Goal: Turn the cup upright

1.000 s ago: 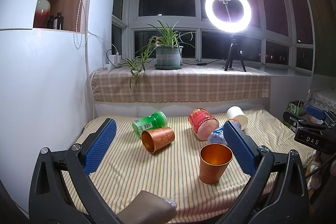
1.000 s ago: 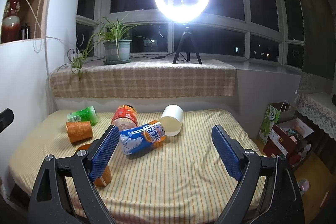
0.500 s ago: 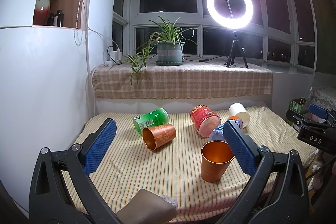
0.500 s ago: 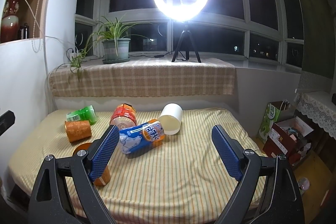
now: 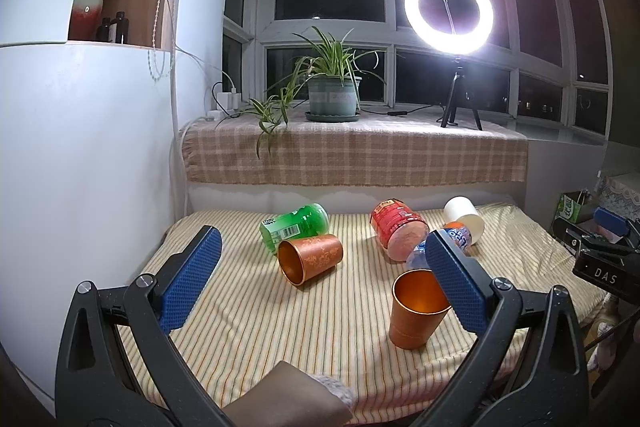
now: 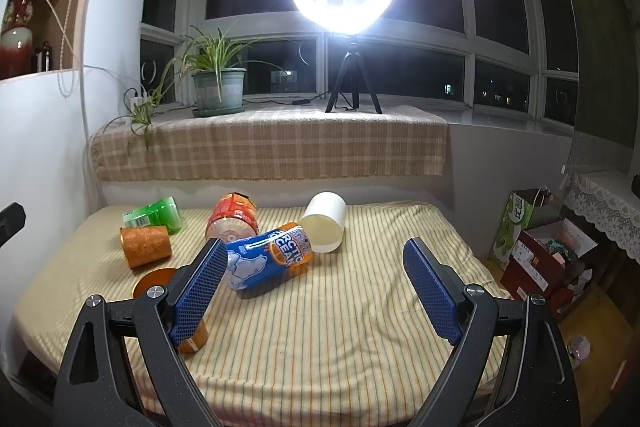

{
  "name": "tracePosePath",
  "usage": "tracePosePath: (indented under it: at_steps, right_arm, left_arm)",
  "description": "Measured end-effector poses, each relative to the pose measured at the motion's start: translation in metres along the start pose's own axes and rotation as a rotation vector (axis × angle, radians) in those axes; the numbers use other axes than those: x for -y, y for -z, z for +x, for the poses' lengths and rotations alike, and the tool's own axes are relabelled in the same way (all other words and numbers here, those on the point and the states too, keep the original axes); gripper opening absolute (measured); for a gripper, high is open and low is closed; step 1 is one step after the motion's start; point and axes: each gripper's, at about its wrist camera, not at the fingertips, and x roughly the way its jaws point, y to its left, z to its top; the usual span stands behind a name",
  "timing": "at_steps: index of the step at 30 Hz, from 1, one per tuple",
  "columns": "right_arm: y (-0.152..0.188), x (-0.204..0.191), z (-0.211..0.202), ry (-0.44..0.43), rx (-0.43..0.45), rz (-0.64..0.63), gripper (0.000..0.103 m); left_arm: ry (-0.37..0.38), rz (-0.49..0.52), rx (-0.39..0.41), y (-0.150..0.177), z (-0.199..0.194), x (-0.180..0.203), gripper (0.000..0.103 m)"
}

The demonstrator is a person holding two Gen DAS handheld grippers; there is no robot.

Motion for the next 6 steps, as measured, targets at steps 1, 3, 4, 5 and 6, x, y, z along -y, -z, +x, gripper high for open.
tracePosePath:
  at_steps: [1,3,4,5,6]
  right_arm:
    - [0.0003,-0.0001,0.0007,0.000,-0.003,-0.001,0.089]
    - [0.0012,0.0003,0.0018,0.000,-0.005,-0.001,0.089]
    - [0.0018,0.0003,0.0020,-0.001,-0.006,0.000,0.089]
    - [0.0016,0.0004,0.0029,-0.001,-0.008,0.001,0.089]
    - [0.0018,0.0003,0.0036,0.000,-0.009,0.002,0.089]
  left_arm:
    - [0.001,0.000,-0.001,-0.0001,0.0005,0.0001,0.103]
    - [0.004,0.003,-0.005,0.0004,0.0018,-0.0004,0.103]
    - [0.005,0.005,-0.005,0.0008,0.0021,-0.0003,0.103]
    - [0.002,0.007,-0.005,0.0006,0.0026,-0.0001,0.103]
    - [-0.002,0.006,-0.005,0.0006,0.0027,-0.0001,0.103]
